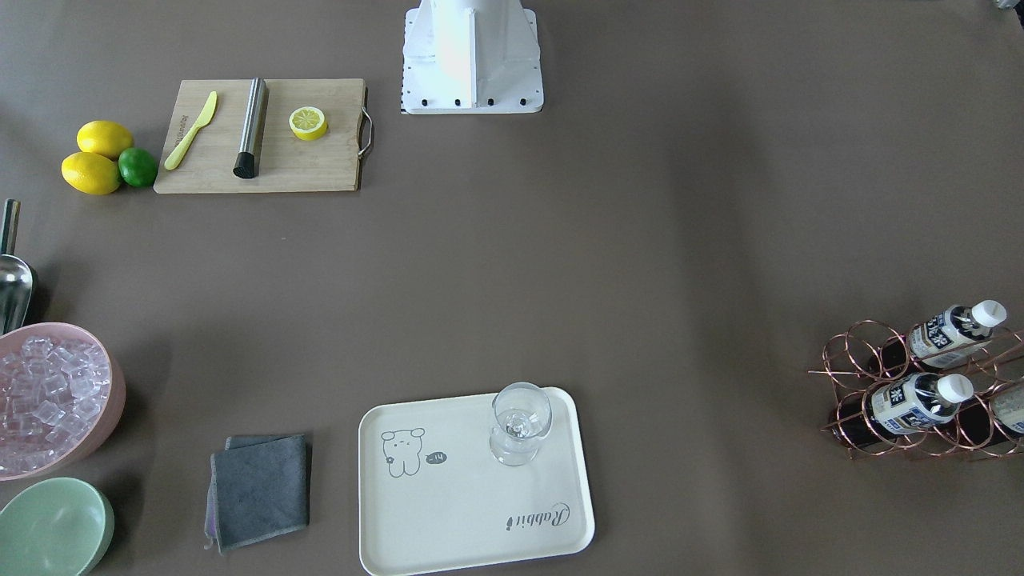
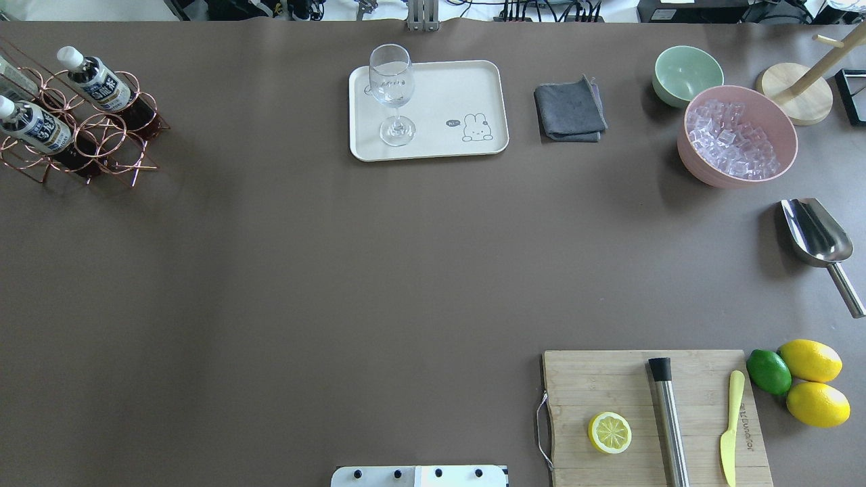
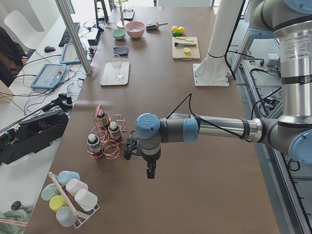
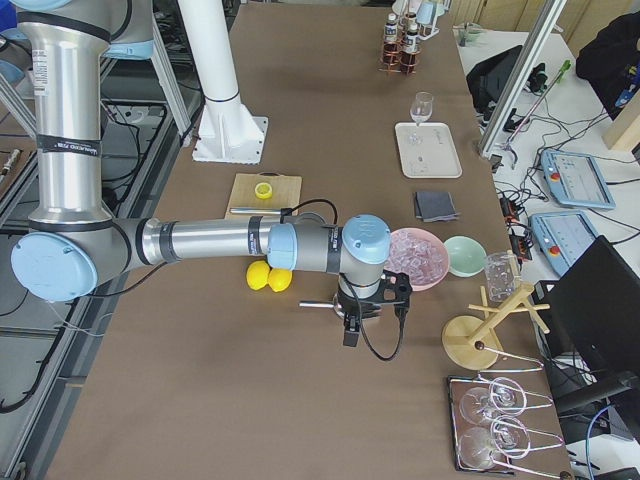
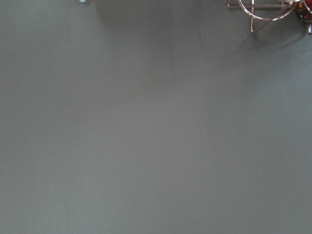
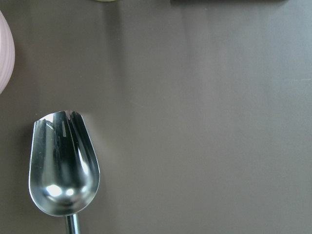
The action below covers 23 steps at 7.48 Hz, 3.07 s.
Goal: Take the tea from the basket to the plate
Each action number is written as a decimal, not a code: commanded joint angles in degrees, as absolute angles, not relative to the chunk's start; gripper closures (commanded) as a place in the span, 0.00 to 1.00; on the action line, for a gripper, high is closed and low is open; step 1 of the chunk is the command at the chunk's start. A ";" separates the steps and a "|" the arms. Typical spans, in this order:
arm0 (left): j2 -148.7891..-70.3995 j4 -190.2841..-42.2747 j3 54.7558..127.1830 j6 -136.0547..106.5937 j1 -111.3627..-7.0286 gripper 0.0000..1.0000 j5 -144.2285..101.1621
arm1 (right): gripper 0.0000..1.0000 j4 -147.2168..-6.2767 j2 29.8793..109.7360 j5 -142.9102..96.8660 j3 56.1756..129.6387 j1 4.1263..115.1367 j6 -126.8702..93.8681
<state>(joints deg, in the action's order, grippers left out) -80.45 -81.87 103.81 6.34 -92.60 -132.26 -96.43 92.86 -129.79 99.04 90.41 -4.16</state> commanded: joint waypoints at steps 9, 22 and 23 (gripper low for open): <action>-108.44 -57.56 94.94 -66.92 -94.66 0.01 -135.97 | 0.00 -96.50 93.43 -129.90 98.61 90.35 -4.22; -118.13 -65.22 82.35 -86.92 -95.10 0.01 -136.93 | 0.00 -96.50 93.16 -129.90 98.44 90.18 -4.22; -118.04 -65.13 82.35 -86.92 -95.71 0.01 -136.93 | 0.00 -96.50 92.99 -129.99 98.35 90.18 -4.22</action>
<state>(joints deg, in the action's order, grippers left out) -118.21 -65.25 82.17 -86.92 -95.04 -136.92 -96.50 93.21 -129.85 98.47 90.21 -4.22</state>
